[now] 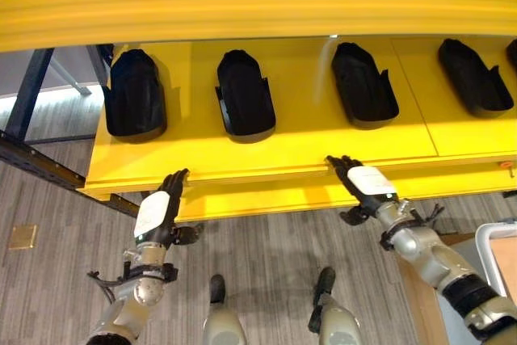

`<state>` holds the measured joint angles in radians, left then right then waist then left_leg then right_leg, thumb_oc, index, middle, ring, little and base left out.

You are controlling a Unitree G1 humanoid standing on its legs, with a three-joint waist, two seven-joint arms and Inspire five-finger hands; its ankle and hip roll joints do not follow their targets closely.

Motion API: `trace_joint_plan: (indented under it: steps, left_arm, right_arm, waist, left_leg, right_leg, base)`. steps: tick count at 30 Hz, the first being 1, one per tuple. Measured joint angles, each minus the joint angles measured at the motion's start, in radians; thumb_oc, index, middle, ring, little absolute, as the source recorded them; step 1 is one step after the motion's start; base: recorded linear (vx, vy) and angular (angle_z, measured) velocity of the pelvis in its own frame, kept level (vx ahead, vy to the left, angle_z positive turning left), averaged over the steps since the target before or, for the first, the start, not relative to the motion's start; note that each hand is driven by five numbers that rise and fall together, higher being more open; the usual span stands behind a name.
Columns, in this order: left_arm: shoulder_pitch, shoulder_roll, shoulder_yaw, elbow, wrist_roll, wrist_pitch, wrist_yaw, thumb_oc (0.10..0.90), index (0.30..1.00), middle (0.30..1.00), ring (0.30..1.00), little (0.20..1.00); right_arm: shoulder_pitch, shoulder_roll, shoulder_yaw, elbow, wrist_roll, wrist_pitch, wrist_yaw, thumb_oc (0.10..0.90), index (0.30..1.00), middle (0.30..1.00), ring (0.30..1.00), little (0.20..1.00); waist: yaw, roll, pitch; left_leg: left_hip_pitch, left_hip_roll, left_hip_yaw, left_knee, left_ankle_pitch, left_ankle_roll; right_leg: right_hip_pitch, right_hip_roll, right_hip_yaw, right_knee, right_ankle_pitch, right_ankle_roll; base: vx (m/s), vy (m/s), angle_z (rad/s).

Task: Move parts from the plastic box to the shelf.

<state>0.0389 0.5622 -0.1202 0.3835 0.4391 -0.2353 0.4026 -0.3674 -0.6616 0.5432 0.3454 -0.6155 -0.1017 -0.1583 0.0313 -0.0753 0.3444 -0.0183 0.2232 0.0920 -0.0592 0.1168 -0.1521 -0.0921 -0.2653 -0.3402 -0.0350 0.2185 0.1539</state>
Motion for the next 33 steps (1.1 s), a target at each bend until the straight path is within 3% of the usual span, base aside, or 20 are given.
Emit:
trace_joint_plan:
  steps: [5, 23, 33]
  left_arm:
    - [-0.001, 0.002, -0.002, -0.002, 0.0, 0.019, -0.018, 0.9, 1.0, 1.0, 1.0, 1.0]
    - [0.01, 0.001, -0.003, -0.045, 0.001, 0.054, -0.03, 0.9, 1.0, 1.0, 1.0, 1.0]
    - [0.001, 0.001, -0.003, -0.065, 0.0, 0.058, -0.049, 0.9, 1.0, 1.0, 1.0, 1.0]
  right_arm:
    - [-0.045, 0.105, 0.055, 0.003, -0.031, -0.006, 0.008, 0.9, 1.0, 1.0, 1.0, 1.0]
    - [-0.082, 0.2, 0.082, 0.07, -0.031, 0.019, 0.008, 0.9, 1.0, 1.0, 1.0, 1.0]
    - [-0.157, 0.236, 0.099, 0.131, -0.03, 0.039, -0.005, 0.9, 1.0, 1.0, 1.0, 1.0]
  waist:
    - [0.003, -0.033, -0.031]
    - [0.014, -0.031, -0.032]
    - [0.034, -0.005, -0.022]
  left_leg:
    - [0.004, 0.0, 0.0, 0.0, 0.0, 0.0]
    - [0.002, 0.0, -0.003, 0.001, 0.0, -0.001]
    - [-0.017, -0.001, -0.019, 0.003, -0.003, -0.004]
  right_leg:
    - [0.006, 0.001, 0.001, -0.004, 0.002, -0.002]
    - [0.014, 0.004, -0.005, -0.018, 0.011, -0.008]
    - [0.015, 0.004, -0.024, -0.031, 0.012, -0.007]
  base:
    - [0.0, 0.007, 0.0]
    - [0.0, 0.0, 0.0]
    - [0.0, 0.01, 0.04]
